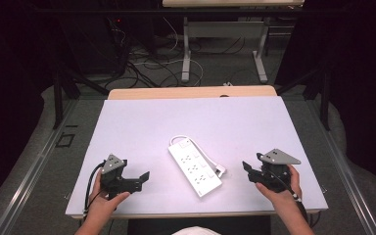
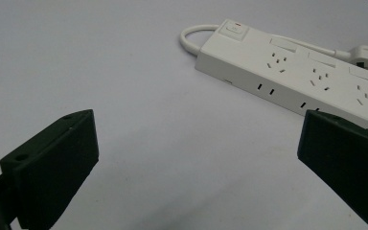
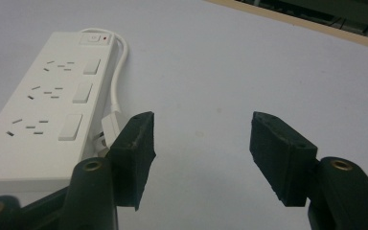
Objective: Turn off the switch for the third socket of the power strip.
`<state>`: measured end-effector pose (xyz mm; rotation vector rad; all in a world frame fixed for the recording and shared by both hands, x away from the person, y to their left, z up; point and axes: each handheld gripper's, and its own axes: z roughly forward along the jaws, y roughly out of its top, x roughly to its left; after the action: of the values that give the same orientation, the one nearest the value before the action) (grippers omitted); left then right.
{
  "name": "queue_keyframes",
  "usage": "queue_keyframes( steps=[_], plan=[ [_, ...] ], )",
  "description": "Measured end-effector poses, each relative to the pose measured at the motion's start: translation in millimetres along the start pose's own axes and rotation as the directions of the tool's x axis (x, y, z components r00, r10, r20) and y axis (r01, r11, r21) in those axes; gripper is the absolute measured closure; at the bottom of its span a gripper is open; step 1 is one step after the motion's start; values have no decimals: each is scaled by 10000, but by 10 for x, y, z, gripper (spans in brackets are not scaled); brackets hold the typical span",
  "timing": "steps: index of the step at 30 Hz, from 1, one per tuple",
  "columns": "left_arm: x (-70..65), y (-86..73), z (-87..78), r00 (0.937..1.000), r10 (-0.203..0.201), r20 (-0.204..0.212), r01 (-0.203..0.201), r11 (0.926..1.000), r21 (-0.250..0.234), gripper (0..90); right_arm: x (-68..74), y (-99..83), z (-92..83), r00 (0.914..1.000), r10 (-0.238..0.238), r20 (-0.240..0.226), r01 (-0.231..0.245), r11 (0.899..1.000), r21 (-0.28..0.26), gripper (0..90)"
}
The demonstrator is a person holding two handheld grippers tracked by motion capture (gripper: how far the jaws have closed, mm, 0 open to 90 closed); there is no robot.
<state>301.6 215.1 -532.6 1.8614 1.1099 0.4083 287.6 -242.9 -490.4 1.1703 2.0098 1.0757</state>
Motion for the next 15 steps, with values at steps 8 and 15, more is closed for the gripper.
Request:
queue_keyframes(
  steps=[8,15],
  plan=[
    [2,2,2,10000,70,10,-70,10000,63,3,78,141,28,9998,83,-183,-78,9997,247,388],
    [0,3,5,10000,87,27,-87,9999,84,3,168,243,77,9992,-21,-406,27,9999,145,371]
  ],
)
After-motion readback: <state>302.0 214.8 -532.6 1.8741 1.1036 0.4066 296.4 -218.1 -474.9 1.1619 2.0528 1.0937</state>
